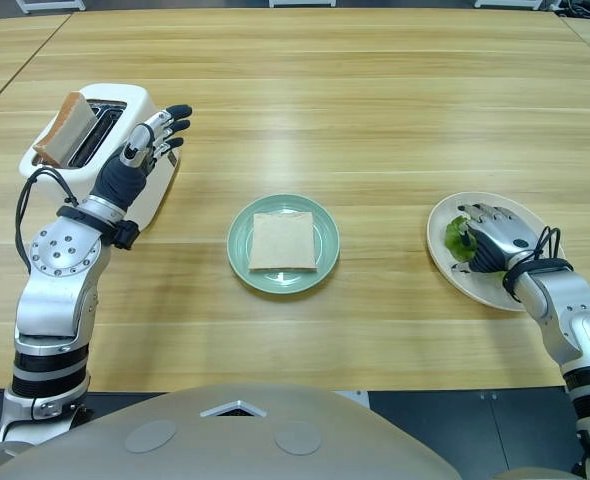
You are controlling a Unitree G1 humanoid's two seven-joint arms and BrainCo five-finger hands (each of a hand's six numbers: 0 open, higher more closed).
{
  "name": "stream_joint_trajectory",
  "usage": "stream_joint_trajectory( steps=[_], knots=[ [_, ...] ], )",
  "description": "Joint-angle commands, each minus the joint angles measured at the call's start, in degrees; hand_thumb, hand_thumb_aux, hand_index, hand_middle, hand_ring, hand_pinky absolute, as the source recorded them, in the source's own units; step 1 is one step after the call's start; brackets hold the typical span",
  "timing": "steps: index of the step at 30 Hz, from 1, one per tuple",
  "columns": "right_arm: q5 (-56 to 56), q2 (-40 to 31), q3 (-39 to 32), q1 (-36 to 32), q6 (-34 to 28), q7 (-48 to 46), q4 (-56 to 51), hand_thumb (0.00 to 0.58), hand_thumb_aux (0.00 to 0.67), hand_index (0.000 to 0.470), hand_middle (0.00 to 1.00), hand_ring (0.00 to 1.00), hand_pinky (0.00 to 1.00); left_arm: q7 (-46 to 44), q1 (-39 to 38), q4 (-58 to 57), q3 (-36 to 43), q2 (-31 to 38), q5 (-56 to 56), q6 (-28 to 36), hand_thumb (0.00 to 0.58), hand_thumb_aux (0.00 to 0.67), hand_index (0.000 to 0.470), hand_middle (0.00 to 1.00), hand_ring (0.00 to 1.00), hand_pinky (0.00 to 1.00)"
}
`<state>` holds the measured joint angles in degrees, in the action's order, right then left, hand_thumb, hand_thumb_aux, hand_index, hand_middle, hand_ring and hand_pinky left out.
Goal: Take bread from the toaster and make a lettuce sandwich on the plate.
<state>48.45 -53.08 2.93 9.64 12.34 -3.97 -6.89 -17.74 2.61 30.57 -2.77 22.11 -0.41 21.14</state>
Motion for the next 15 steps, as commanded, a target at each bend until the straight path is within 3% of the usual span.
stream_joint_trajectory(
  steps=[1,7,8,9,10,15],
  knots=[
    [-2.64,-0.09,1.79,-0.41,1.39,2.08,3.37,0.580,0.670,0.470,0.00,0.00,0.00,-0.46,1.14,-0.62,-0.48,0.55,-0.44,0.55,0.000,0.000,0.000,0.00,0.00,0.00],
    [-2.94,-1.46,4.21,1.64,0.30,2.13,6.53,0.580,0.670,0.470,0.00,0.00,0.00,-0.58,1.48,-0.97,-0.25,0.50,-0.27,0.31,0.000,0.000,0.000,0.00,0.00,0.00],
    [-3.54,-2.07,5.54,3.34,-0.38,0.76,7.16,0.530,0.473,0.332,0.00,0.00,0.00,-0.58,1.55,-1.15,-0.25,0.48,-0.27,0.22,0.000,0.000,0.000,0.00,0.00,0.00],
    [-4.33,-2.50,6.76,5.10,-0.99,-0.81,7.76,0.237,0.155,0.109,0.00,0.00,0.00,-0.59,1.60,-1.37,-0.27,0.48,-0.27,0.10,0.000,0.000,0.000,0.00,0.00,0.00],
    [-4.91,-2.79,7.77,6.78,-1.52,-2.33,8.39,0.000,0.000,0.000,0.00,0.00,0.00,-0.61,1.63,-1.60,-0.30,0.49,-0.28,-0.04,0.000,0.000,0.000,0.00,0.00,0.00],
    [-8.43,-2.87,11.20,13.44,-5.18,-11.35,12.31,0.000,0.000,0.000,0.00,0.00,0.00,-0.57,1.58,-2.41,-0.99,0.69,-0.38,-0.55,0.000,0.000,0.000,0.00,0.00,0.00]
  ],
)
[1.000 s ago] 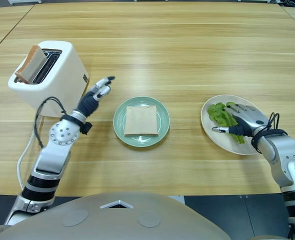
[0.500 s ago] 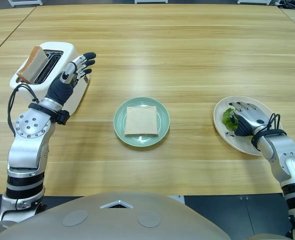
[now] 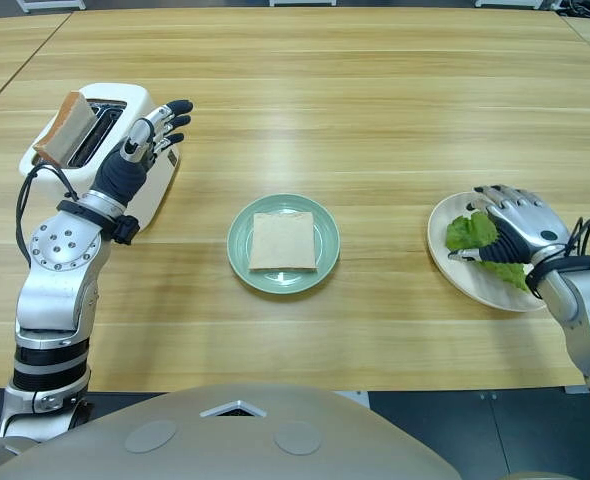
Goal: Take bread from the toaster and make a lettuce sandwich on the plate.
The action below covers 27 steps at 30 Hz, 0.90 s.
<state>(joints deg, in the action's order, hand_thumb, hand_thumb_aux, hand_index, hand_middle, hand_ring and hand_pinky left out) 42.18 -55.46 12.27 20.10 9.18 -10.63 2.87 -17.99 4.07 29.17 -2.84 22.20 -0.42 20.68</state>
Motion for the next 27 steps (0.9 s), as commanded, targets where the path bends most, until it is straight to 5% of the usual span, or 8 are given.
stream_joint_trajectory(
  steps=[1,11,13,14,18,24,27],
  knots=[
    [-2.11,-0.55,1.94,3.31,-2.87,-5.83,2.74,0.000,0.000,0.000,0.00,0.00,0.00,-0.36,0.01,-1.07,-1.23,0.70,-0.45,-0.22,0.000,0.000,0.000,0.00,0.00,0.00],
    [0.38,-1.58,-0.40,0.91,-4.95,-6.64,-2.83,0.000,0.000,0.000,0.00,0.00,0.00,-0.96,-1.75,0.03,-2.89,1.40,-1.24,-0.70,0.000,0.000,0.000,0.00,0.00,0.00],
    [1.59,-2.21,-1.15,-0.58,-4.58,-5.33,-4.86,0.258,0.171,0.120,0.00,0.00,0.00,-1.00,-2.20,0.27,-2.88,1.51,-1.22,-0.82,0.000,0.000,0.000,0.00,0.00,0.00],
    [2.10,-2.61,-1.49,-1.15,-4.58,-4.78,-5.94,0.436,0.336,0.236,0.00,0.00,0.00,-1.05,-2.39,0.37,-2.87,1.58,-1.25,-0.91,0.000,0.000,0.000,0.00,0.00,0.00],
    [3.50,-3.35,-2.66,-2.33,-4.69,-3.34,-8.20,0.489,0.405,0.284,0.00,0.00,0.00,-1.23,-2.67,0.83,-2.83,1.64,-1.65,-1.01,0.000,0.000,0.000,0.00,0.00,0.00],
    [4.61,-3.25,-5.32,-4.83,-3.56,-0.47,-9.06,0.580,0.665,0.466,0.00,0.00,0.00,-1.32,-2.55,1.16,-2.57,1.49,-1.92,-0.97,0.000,0.000,0.000,0.00,0.00,0.00],
    [4.67,-3.01,-6.29,-6.18,-2.48,1.23,-8.37,0.580,0.670,0.470,0.00,0.00,0.00,-1.29,-2.49,0.86,-2.44,1.47,-1.85,-1.07,0.000,0.000,0.000,0.00,0.00,0.00]
  ],
)
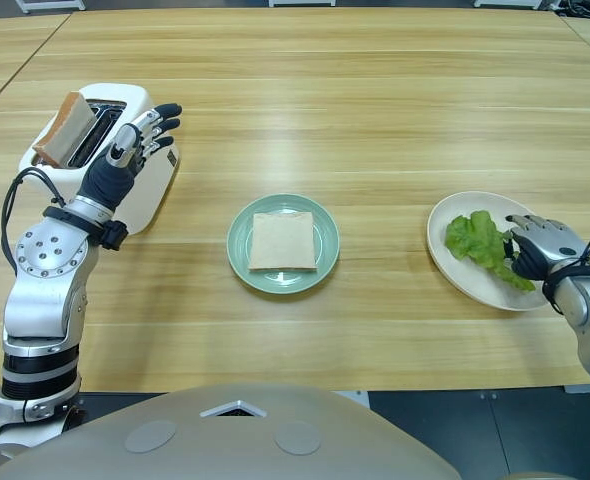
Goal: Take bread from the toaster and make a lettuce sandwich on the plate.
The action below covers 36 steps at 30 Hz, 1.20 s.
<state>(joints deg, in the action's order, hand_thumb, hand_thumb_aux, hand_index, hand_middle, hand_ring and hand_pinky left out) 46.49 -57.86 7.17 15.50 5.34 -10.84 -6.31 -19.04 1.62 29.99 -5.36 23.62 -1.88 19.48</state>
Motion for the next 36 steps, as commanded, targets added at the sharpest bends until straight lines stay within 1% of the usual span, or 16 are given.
stream_joint_trajectory(
  steps=[1,5,6,7,8,9,10,12,17,22,25,29,30,31,32,36],
  knots=[
    [0.33,-0.58,-1.47,-1.68,1.55,1.58,0.72,0.580,0.670,0.470,0.00,0.00,0.00,-0.22,-0.04,0.00,0.11,0.06,-0.35,0.14,0.000,0.000,0.000,0.00,0.00,0.00],
    [-0.51,-1.14,0.91,-0.03,1.40,2.57,1.66,0.580,0.670,0.470,0.00,0.00,0.00,-0.26,-0.04,0.21,-0.11,0.21,-0.43,0.24,0.000,0.000,0.000,0.00,0.00,0.00],
    [-0.72,-1.33,1.95,0.65,1.13,2.74,2.21,0.555,0.531,0.372,0.00,0.00,0.00,-0.27,-0.08,0.26,-0.15,0.24,-0.43,0.24,0.000,0.000,0.000,0.00,0.00,0.00],
    [-0.88,-1.45,2.64,1.15,1.01,2.73,2.70,0.526,0.465,0.326,0.00,0.00,0.00,-0.27,-0.13,0.26,-0.17,0.27,-0.42,0.24,0.000,0.000,0.000,0.00,0.00,0.00],
    [-0.96,-1.41,2.81,1.46,0.98,2.51,3.18,0.449,0.352,0.247,0.00,0.00,0.00,-0.27,-0.18,0.22,-0.18,0.28,-0.39,0.21,0.000,0.000,0.000,0.00,0.00,0.00],
    [-1.00,-1.20,2.30,1.41,1.17,2.01,3.29,0.337,0.236,0.166,0.00,0.00,0.00,-0.29,-0.23,0.17,-0.17,0.31,-0.36,0.18,0.000,0.000,0.000,0.00,0.00,0.00],
    [-0.98,-0.99,1.66,1.19,1.36,1.59,3.17,0.251,0.166,0.116,0.00,0.00,0.00,-0.30,-0.28,0.13,-0.22,0.35,-0.34,0.13,0.000,0.000,0.000,0.00,0.00,0.00],
    [-1.01,-0.75,0.58,0.88,1.65,0.92,2.50,0.190,0.121,0.085,0.00,0.00,0.00,-0.31,-0.35,0.21,-0.34,0.40,-0.36,0.12,0.000,0.000,0.000,0.00,0.00,0.00],
    [-1.26,-0.83,-0.99,0.32,2.17,0.53,-0.24,0.190,0.121,0.085,0.00,0.00,0.00,-0.27,-0.30,0.36,-0.50,0.43,-0.40,0.12,0.000,0.000,0.000,0.00,0.00,0.00],
    [-1.62,-1.10,-3.23,-1.05,3.69,1.08,-5.07,0.352,0.250,0.175,0.00,0.00,0.00,-0.32,-0.29,0.74,-0.16,0.41,-0.32,0.27,0.000,0.000,0.000,0.00,0.00,0.00],
    [-2.02,-1.53,-3.56,-1.28,4.14,1.66,-6.63,0.340,0.239,0.168,0.00,0.00,0.00,-0.37,-0.26,0.94,-0.17,0.42,-0.40,0.30,0.000,0.000,0.000,0.00,0.00,0.00],
    [-2.33,-1.62,-3.68,-1.65,4.89,2.11,-7.60,0.512,0.441,0.310,0.00,0.00,0.00,-0.45,-0.39,1.13,-0.25,0.49,-0.44,0.39,0.000,0.000,0.000,0.00,0.00,0.00],
    [-2.28,-1.57,-3.69,-1.92,5.18,2.62,-7.68,0.566,0.568,0.398,0.00,0.00,0.00,-0.47,-0.41,1.14,-0.24,0.50,-0.44,0.39,0.000,0.000,0.000,0.00,0.00,0.00],
    [-2.22,-1.47,-3.55,-2.33,5.50,3.50,-7.58,0.579,0.638,0.448,0.00,0.00,0.00,-0.49,-0.41,1.14,-0.22,0.50,-0.44,0.37,0.000,0.000,0.000,0.00,0.00,0.00],
    [-2.34,-1.35,-3.28,-2.85,6.00,4.52,-7.25,0.580,0.670,0.470,0.00,0.00,0.00,-0.52,-0.40,1.07,-0.24,0.51,-0.45,0.32,0.000,0.000,0.000,0.00,0.00,0.00],
    [-5.32,0.02,-1.85,-4.11,9.05,6.99,-3.83,0.580,0.670,0.470,0.00,0.00,0.00,-0.50,-0.41,0.84,-0.18,0.51,-0.35,0.21,0.000,0.000,0.000,0.00,0.00,0.00]
  ],
)
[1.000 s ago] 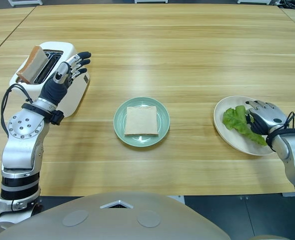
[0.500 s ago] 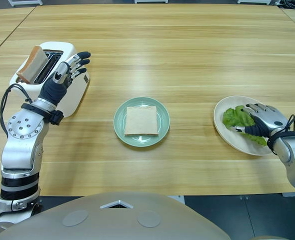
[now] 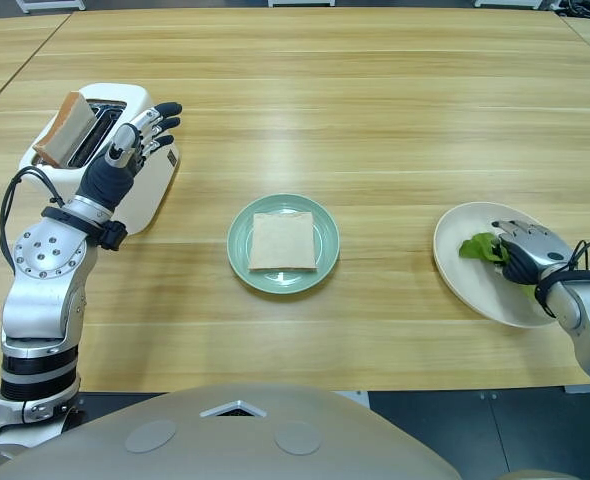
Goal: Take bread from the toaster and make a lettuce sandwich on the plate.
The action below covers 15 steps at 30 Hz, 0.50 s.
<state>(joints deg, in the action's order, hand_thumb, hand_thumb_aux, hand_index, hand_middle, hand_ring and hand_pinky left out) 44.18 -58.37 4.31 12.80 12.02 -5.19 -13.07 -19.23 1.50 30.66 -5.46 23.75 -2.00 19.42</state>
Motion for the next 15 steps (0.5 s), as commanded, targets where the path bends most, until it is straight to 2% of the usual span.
stream_joint_trajectory(
  steps=[1,7,11,15],
  knots=[
    [-4.13,1.06,1.29,-1.80,3.13,1.76,3.75,0.580,0.670,0.470,0.00,0.00,0.00,-0.30,-0.21,0.02,0.00,0.37,-0.16,0.21,0.000,0.000,0.000,0.00,0.00,0.00],
    [-5.99,6.30,-1.17,-7.18,5.98,4.56,10.81,0.580,0.670,0.470,0.00,0.00,0.00,0.37,2.03,-2.54,1.86,-0.46,0.86,-0.42,0.000,0.000,0.000,0.00,0.00,0.00],
    [0.48,16.05,-11.43,-16.55,5.46,5.03,14.89,0.580,0.670,0.470,0.00,0.00,0.00,1.07,5.43,-5.44,3.79,-1.25,1.71,-1.10,0.000,0.000,0.000,0.00,0.00,0.00],
    [5.24,27.32,-20.93,-27.30,4.25,6.08,8.17,0.580,0.670,0.470,0.00,0.00,0.00,2.15,7.69,-8.36,5.35,-1.89,2.91,-2.76,0.000,0.000,0.000,0.00,0.00,0.00]
  ],
)
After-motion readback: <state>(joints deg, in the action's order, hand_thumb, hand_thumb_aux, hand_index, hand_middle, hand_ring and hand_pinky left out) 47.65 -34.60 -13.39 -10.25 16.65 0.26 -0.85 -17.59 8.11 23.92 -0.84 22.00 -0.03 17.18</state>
